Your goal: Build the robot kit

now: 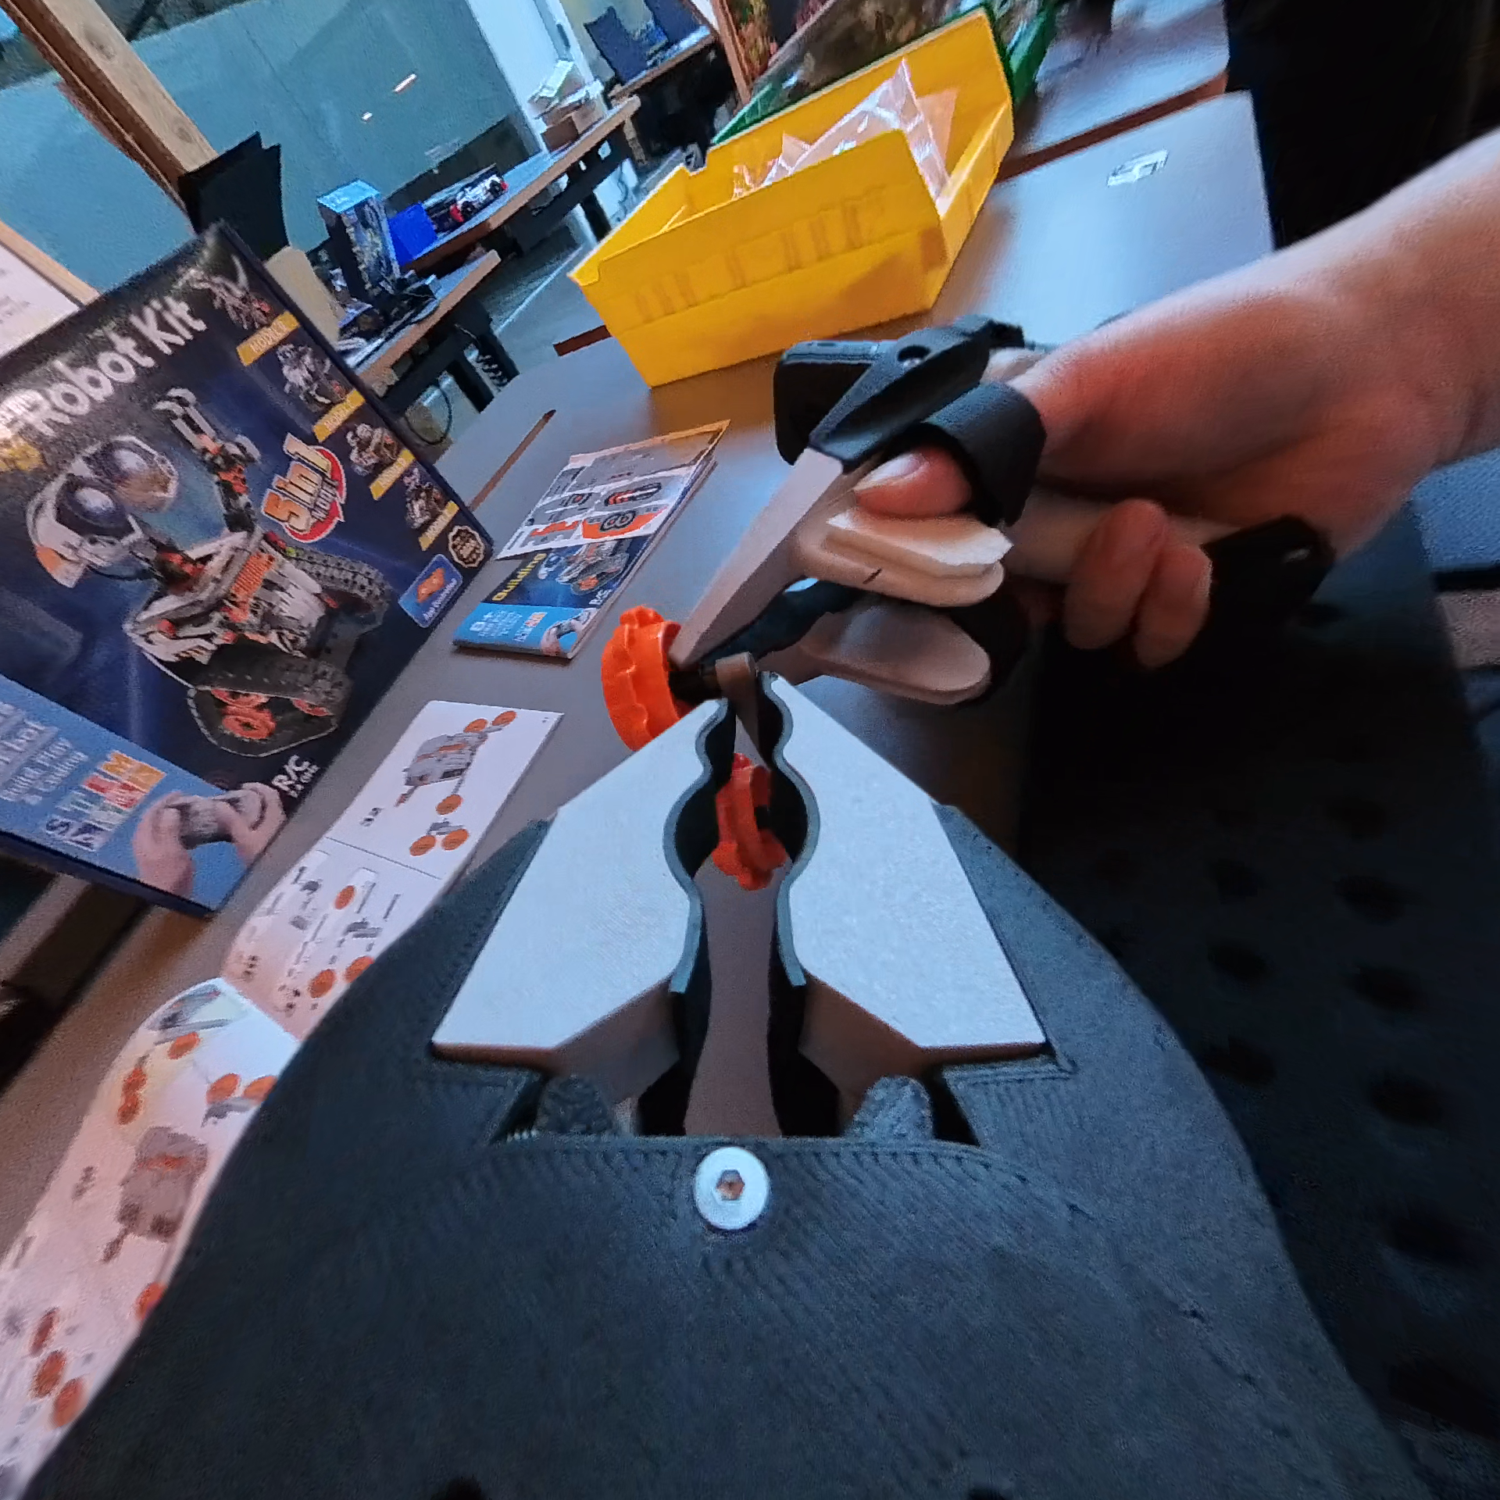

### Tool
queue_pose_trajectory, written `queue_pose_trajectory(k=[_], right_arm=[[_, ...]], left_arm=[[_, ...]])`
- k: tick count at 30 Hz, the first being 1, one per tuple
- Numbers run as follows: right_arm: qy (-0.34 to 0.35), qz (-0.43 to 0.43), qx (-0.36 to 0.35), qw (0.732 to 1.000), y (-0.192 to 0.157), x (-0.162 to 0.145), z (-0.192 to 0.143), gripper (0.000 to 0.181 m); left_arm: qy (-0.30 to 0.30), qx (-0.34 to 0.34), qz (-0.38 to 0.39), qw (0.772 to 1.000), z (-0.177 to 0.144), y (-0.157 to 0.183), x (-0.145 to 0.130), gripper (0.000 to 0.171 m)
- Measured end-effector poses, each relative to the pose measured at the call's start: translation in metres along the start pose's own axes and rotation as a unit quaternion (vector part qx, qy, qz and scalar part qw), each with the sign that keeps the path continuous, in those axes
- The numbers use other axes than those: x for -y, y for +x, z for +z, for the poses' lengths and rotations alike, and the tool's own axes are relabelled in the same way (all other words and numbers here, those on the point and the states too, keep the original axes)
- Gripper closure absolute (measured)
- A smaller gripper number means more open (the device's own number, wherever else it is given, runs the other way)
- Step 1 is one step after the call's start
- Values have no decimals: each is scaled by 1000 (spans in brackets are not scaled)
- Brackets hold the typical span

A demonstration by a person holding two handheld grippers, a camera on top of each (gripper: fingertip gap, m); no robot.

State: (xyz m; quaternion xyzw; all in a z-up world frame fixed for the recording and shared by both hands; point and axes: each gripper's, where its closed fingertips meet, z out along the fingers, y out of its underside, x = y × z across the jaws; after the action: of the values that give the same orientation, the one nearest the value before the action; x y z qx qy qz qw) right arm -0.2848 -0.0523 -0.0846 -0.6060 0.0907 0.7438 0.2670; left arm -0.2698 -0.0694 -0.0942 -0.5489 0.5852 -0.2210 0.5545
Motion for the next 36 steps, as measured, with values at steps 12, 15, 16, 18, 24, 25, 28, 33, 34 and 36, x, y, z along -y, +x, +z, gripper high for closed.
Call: queue_pose_trajectory(k=[12, 15, 16, 18, 24, 25, 28, 33, 34, 36], right_arm=[[-21, -24, -9, 999, -2, -7, 0, 176], [-19, -24, -9, 999, -2, -6, -1, 176], [-19, -24, -8, 1000, -3, -6, 0, 176], [-20, -25, -7, 999, -3, -7, -1, 175], [-21, -31, -4, 999, -5, -8, -2, 175], [-21, -34, -3, 999, -5, -8, -2, 175], [-19, -40, 2, 999, -7, -8, -2, 175], [-18, -57, 2, 998, -10, -9, -3, 175], [-18, -58, 2, 998, -10, -10, -3, 175], [-18, -59, 4, 998, -10, -9, -3, 175]], left_arm=[[-1, 1, 27, 1000, -3, 2, 0, 169], [0, -1, 18, 1000, -3, 2, 0, 169], [1, -2, 16, 1000, -3, 2, 0, 169], [0, 0, 22, 1000, -3, 2, 0, 169], [9, -12, 0, 1000, -3, 3, 2, 169], [10, -12, -1, 1000, -3, 3, 2, 169], [17, -16, -16, 1000, -3, 3, 4, 169], [21, -19, -16, 999, -4, 4, 5, 169], [22, -20, -18, 999, -4, 4, 6, 169], [24, -20, -15, 999, -5, 4, 6, 169]])
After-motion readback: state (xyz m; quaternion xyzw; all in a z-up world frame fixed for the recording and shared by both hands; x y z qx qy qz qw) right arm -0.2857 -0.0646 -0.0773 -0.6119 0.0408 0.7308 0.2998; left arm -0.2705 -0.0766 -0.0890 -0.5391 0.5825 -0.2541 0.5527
